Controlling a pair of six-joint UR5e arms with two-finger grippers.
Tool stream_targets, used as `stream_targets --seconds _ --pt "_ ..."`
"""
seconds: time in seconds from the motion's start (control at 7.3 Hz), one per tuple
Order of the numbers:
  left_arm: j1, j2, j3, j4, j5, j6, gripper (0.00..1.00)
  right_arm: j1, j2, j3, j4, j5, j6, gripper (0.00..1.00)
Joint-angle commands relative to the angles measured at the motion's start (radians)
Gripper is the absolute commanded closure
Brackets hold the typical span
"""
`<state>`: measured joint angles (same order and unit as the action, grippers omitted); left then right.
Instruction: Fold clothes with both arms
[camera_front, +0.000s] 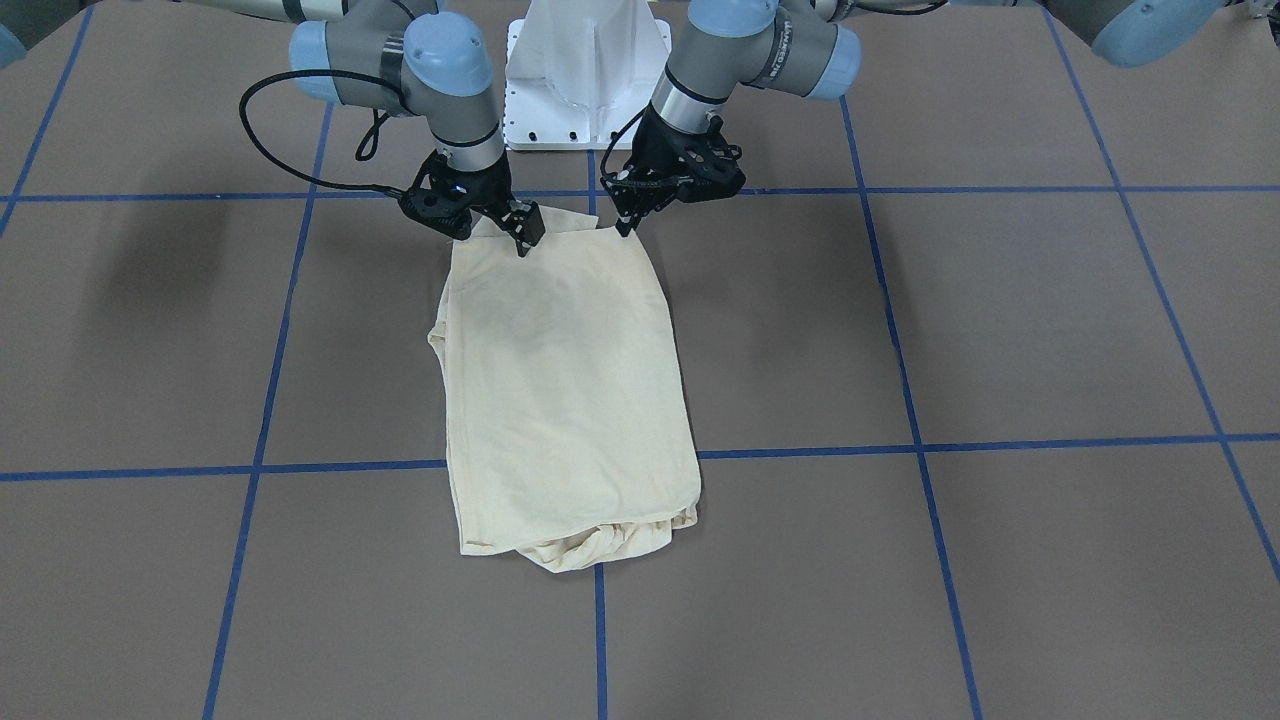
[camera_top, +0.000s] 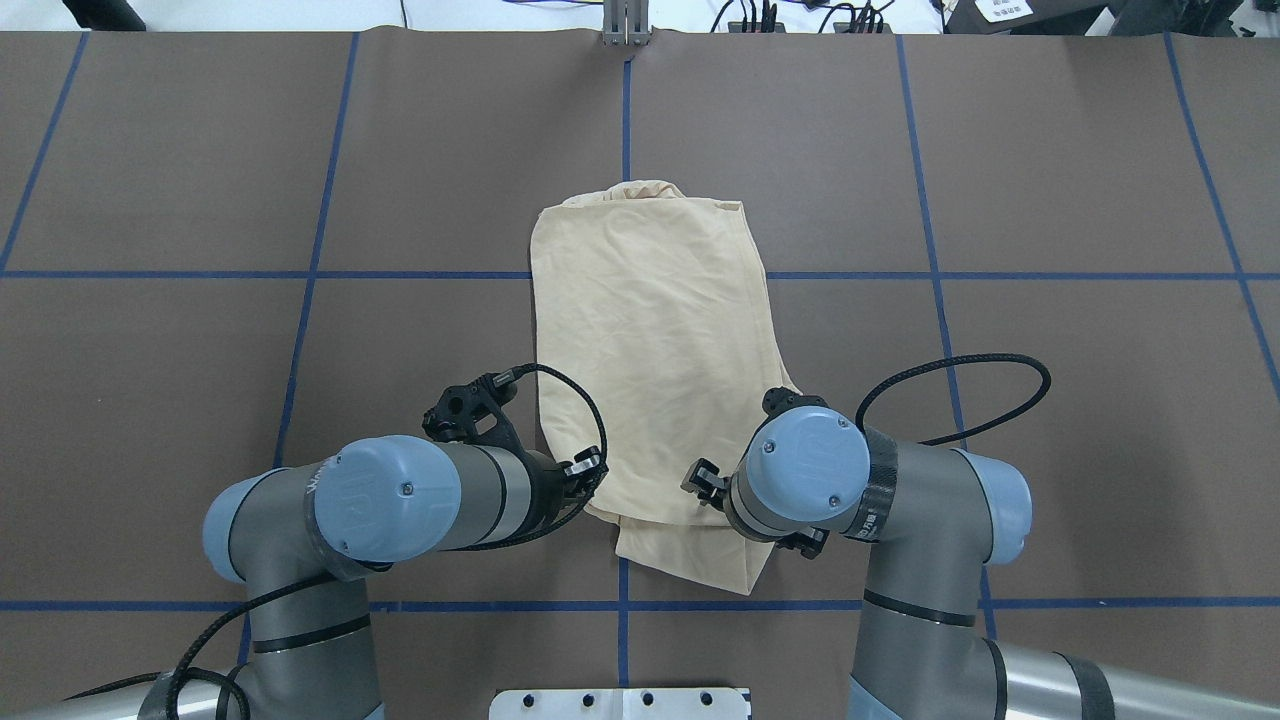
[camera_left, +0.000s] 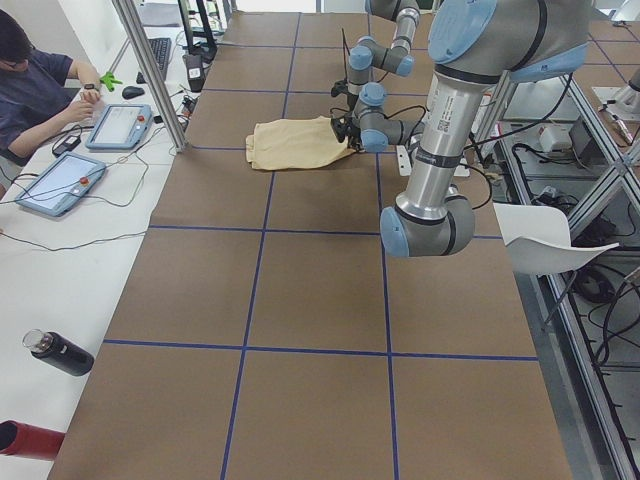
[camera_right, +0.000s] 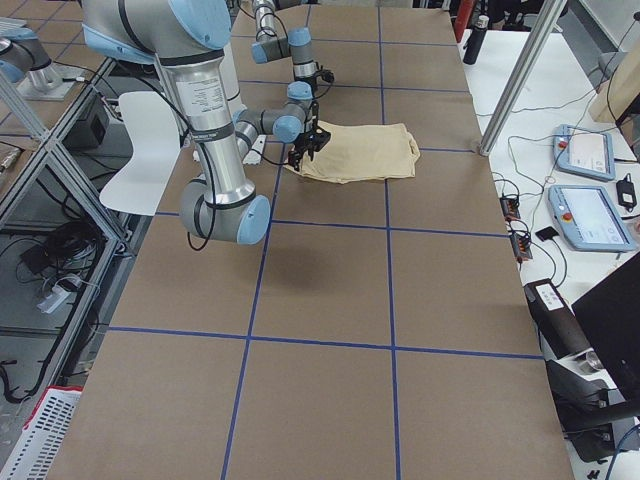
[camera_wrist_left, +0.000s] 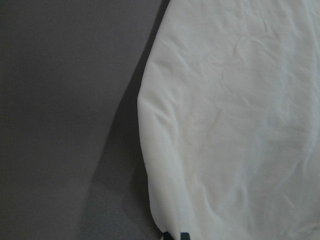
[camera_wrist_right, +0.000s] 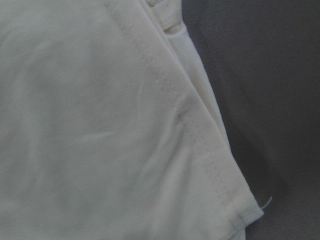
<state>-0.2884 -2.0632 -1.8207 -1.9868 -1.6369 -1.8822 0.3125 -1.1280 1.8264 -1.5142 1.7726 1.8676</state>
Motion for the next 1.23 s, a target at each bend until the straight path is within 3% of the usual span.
stream_targets --seconds 0.0,0.14,0.27,0.69,0.96,1.1 --pt "0.0 0.0 0.0 0.0 0.0 0.0 1.0 0.003 -0.007 0.004 -0.001 0.001 -0.001 0.0" --pt "0.002 -0.002 0.0 0.0 0.0 0.0 1.0 0.005 -0.006 0.004 -0.001 0.001 -0.001 0.04" --pt "0.002 -0.002 0.001 0.0 0.0 0.0 1.0 0.005 -0.006 0.004 -0.001 0.001 0.001 0.18" --pt "0.003 -0.002 0.001 0.0 0.0 0.0 1.0 0.003 -0.004 0.005 -0.024 0.002 0.001 0.26" --pt "0.003 -0.002 0.001 0.0 0.0 0.0 1.0 0.003 -0.003 0.007 -0.029 0.004 0.001 0.47" --pt "0.003 -0.002 0.003 0.0 0.0 0.0 1.0 0.003 -0.003 0.011 -0.029 0.005 -0.001 0.66"
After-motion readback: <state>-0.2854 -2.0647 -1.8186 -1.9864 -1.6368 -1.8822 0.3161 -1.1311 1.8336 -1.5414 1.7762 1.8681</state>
